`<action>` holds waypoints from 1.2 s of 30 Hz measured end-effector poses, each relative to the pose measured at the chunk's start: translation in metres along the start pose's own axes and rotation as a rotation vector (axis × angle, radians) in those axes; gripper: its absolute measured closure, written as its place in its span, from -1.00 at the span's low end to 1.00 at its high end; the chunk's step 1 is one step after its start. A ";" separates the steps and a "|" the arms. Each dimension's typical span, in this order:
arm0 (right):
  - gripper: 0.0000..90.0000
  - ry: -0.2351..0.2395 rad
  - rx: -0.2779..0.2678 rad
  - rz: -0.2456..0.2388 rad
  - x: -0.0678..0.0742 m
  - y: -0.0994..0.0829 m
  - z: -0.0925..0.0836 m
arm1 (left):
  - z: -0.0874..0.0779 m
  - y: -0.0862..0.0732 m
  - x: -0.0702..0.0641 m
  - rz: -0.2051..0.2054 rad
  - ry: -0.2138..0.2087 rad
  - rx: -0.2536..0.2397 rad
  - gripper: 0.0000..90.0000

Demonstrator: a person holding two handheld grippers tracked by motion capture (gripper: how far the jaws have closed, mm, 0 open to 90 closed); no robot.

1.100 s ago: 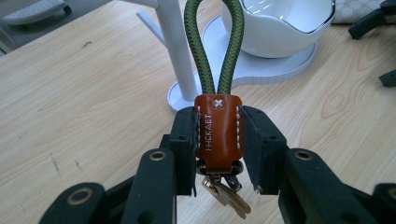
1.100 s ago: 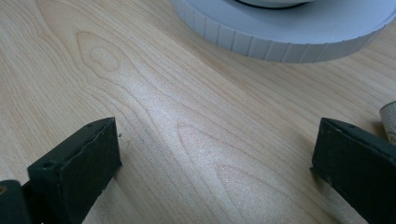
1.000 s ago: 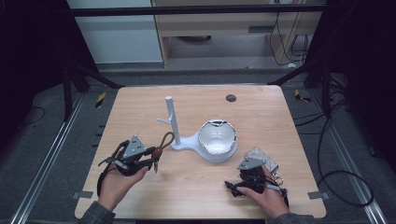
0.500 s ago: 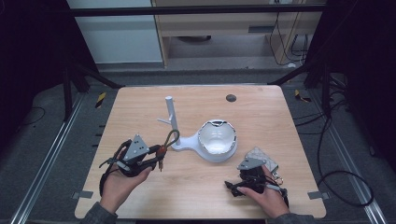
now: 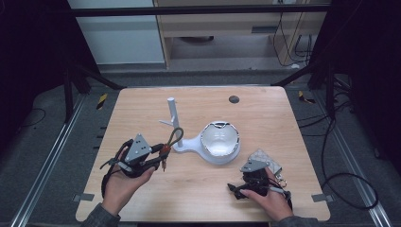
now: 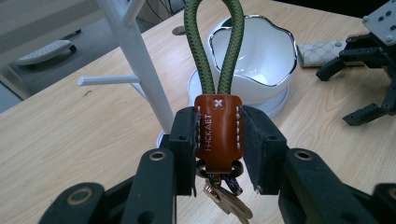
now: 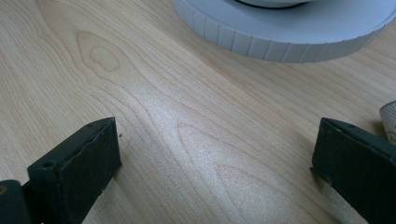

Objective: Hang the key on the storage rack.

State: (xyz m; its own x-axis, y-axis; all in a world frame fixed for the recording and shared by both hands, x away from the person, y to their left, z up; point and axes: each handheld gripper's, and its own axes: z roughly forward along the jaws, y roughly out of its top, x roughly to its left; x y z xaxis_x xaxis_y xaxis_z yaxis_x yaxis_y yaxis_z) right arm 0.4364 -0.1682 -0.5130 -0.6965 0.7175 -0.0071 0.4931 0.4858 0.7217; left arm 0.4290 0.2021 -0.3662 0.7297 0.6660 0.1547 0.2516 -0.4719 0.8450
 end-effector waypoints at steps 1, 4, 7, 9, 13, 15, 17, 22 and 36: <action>-0.98 -0.001 0.000 0.000 0.000 0.000 0.000 | 0.000 0.001 0.001 -0.002 0.003 -0.004 0.47; -0.98 0.000 0.000 0.000 0.000 0.000 0.000 | -0.002 0.003 0.002 -0.008 0.010 -0.016 0.47; -0.98 0.000 0.000 0.001 0.000 0.000 0.000 | -0.003 0.005 0.004 -0.015 0.021 -0.031 0.47; -0.98 0.000 0.000 0.001 0.000 0.000 0.000 | -0.005 0.007 0.006 -0.018 0.025 -0.036 0.47; -0.98 0.000 0.000 0.001 0.000 0.000 0.000 | -0.005 0.009 0.009 -0.029 0.035 -0.047 0.47; -0.98 0.000 0.000 0.001 0.000 0.000 0.000 | -0.004 0.010 0.010 -0.031 0.041 -0.048 0.47; -0.98 0.000 0.000 0.002 0.000 0.000 0.000 | -0.003 0.010 0.012 -0.032 0.050 -0.047 0.47; -0.98 -0.001 0.000 0.001 0.000 0.000 0.000 | 0.003 0.007 0.019 -0.049 0.062 -0.034 0.47; -0.98 -0.002 0.000 0.003 0.000 0.000 0.000 | 0.031 0.000 0.033 -0.088 0.077 0.014 0.47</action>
State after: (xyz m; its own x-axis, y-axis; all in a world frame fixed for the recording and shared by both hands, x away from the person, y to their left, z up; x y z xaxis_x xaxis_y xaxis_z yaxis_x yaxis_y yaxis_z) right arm 0.4358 -0.1683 -0.5130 -0.6944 0.7196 -0.0063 0.4948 0.4838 0.7219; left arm 0.4725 0.2060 -0.3772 0.6536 0.7474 0.1190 0.3223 -0.4172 0.8497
